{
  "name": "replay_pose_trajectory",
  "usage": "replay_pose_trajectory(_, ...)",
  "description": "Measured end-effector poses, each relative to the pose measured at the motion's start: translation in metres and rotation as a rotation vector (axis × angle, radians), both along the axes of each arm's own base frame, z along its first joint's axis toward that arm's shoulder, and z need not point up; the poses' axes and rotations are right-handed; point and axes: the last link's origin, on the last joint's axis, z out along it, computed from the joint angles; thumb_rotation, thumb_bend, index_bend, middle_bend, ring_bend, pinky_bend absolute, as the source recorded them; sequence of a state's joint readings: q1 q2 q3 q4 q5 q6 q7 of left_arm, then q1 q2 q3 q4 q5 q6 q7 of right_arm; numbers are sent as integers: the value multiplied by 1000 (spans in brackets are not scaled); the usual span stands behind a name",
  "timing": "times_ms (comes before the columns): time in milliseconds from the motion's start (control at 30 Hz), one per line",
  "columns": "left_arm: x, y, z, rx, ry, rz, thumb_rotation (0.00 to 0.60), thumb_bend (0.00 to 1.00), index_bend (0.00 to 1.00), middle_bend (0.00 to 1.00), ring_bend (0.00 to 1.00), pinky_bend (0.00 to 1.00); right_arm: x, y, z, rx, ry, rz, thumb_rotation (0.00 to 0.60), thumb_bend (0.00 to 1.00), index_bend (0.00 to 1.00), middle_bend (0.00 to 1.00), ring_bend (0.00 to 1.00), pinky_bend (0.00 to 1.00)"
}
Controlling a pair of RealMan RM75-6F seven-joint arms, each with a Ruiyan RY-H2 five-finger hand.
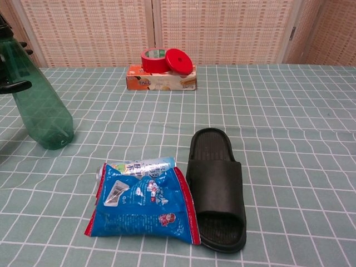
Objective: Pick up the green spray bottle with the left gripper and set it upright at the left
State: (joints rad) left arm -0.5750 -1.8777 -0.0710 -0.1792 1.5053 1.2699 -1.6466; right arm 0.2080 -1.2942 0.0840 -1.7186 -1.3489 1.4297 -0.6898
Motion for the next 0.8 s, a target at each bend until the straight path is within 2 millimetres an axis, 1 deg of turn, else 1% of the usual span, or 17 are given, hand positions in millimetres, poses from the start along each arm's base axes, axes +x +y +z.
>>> replay_pose_trajectory(167, -5, 2, 1, -19, 15, 29, 600, 95, 0, 0, 0, 43, 1, 0, 0, 2, -8, 8, 600, 0, 243, 193, 0, 10)
replay_pose_trajectory(300, -15, -5, 3, -31, 44, 48, 600, 91, 0, 0, 0, 43, 1, 0, 0, 3, -17, 17, 600, 0, 242, 192, 0, 10)
replay_pose_trajectory(433, -20, -8, 7, -40, 51, 54, 600, 86, 0, 0, 0, 42, 1, 0, 0, 7, -27, 24, 600, 0, 242, 191, 0, 10)
replay_pose_trajectory(700, -21, -13, 11, -32, 58, 29, 600, 84, 0, 0, 0, 30, 1, -1, 0, 11, -45, 36, 600, 0, 242, 189, 0, 10)
replay_pose_trajectory(800, -21, -17, 12, -64, 77, -5, 600, 80, 0, 0, 0, 17, 1, -1, 0, 15, -49, 45, 600, 0, 242, 189, 0, 10)
